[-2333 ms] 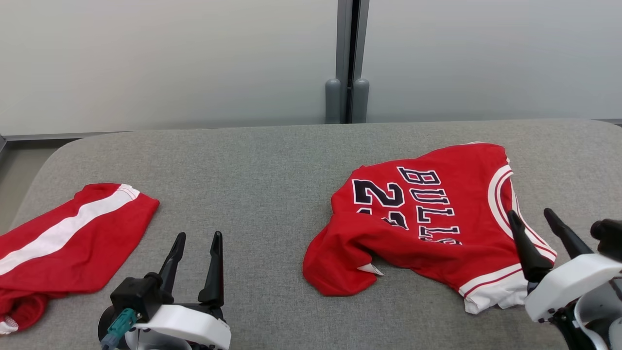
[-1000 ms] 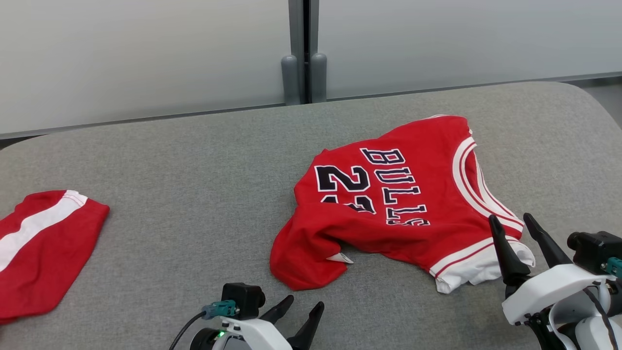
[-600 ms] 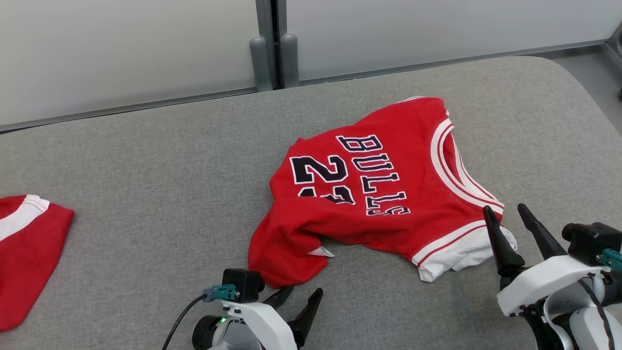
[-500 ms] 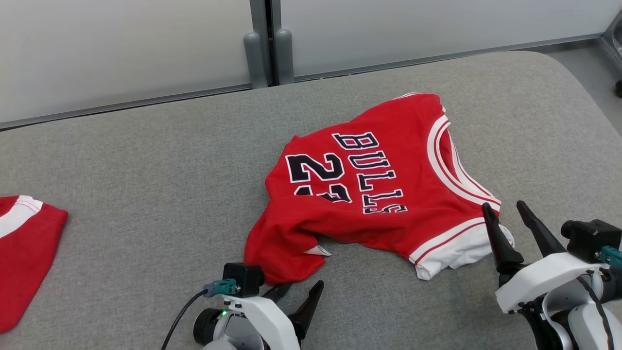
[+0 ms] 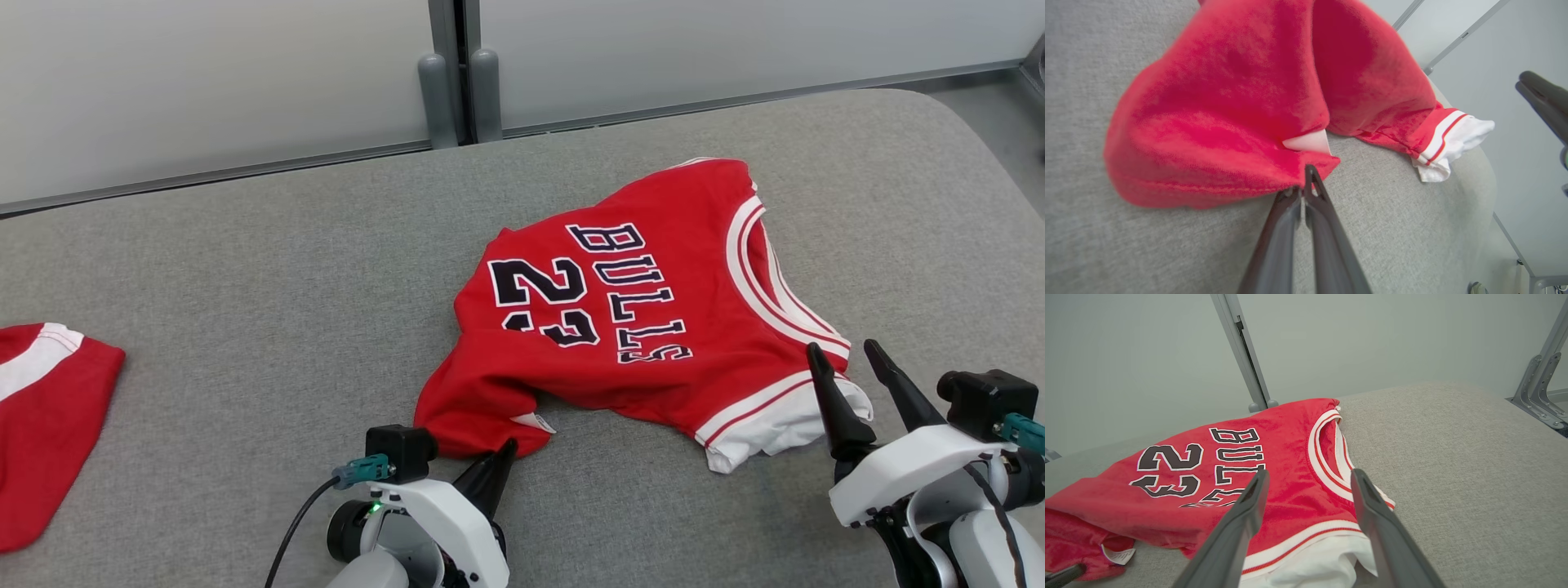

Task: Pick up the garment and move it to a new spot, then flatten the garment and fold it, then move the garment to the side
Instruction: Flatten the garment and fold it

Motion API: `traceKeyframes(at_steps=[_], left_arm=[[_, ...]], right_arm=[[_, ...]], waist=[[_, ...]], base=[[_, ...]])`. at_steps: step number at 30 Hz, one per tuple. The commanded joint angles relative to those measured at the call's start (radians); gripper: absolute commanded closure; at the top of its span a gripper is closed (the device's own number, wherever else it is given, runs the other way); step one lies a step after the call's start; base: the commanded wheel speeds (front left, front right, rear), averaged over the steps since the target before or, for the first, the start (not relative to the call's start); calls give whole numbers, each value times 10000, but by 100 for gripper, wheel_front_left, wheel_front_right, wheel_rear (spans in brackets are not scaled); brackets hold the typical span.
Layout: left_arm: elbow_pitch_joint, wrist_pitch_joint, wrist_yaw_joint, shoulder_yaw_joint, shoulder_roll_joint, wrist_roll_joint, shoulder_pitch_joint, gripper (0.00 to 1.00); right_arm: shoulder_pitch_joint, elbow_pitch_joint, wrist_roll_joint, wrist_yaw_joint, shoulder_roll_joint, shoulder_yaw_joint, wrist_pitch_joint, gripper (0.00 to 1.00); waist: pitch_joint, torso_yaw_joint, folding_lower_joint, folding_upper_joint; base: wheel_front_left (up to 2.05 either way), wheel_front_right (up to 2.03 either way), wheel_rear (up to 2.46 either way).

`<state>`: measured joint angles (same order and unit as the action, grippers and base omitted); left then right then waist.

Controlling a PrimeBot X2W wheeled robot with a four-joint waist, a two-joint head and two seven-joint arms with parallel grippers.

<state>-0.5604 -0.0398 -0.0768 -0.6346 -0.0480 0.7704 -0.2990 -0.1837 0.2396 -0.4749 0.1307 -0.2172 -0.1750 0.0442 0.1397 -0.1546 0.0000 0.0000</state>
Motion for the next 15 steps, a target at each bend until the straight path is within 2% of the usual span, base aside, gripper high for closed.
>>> traceKeyframes(at_steps=[1,5,8,11,15], left_arm=[[-63,-65,-20,-32,-48,81,-230,100],[-113,-119,-90,-123,-47,206,-281,100],[485,203,-211,-10,-174,644,-7,100],[1221,737,-206,-78,-728,723,190,100],[2426,1610,38,-261,-1744,419,452,100]], right_arm=[[-67,21,30,2,-18,-2,8,0],[-30,48,42,2,-38,40,0,0],[144,84,52,2,-135,196,-69,0],[257,154,-8,2,-180,272,-222,0],[383,223,-35,2,-244,338,-532,0]], waist=[[-38,75,0,0],[-138,290,0,0],[-294,622,0,0],[-443,898,0,0],[-628,1222,0,0]], base=[[0,0,0],[0,0,0],[0,0,0],[0,0,0],[0,0,0]])
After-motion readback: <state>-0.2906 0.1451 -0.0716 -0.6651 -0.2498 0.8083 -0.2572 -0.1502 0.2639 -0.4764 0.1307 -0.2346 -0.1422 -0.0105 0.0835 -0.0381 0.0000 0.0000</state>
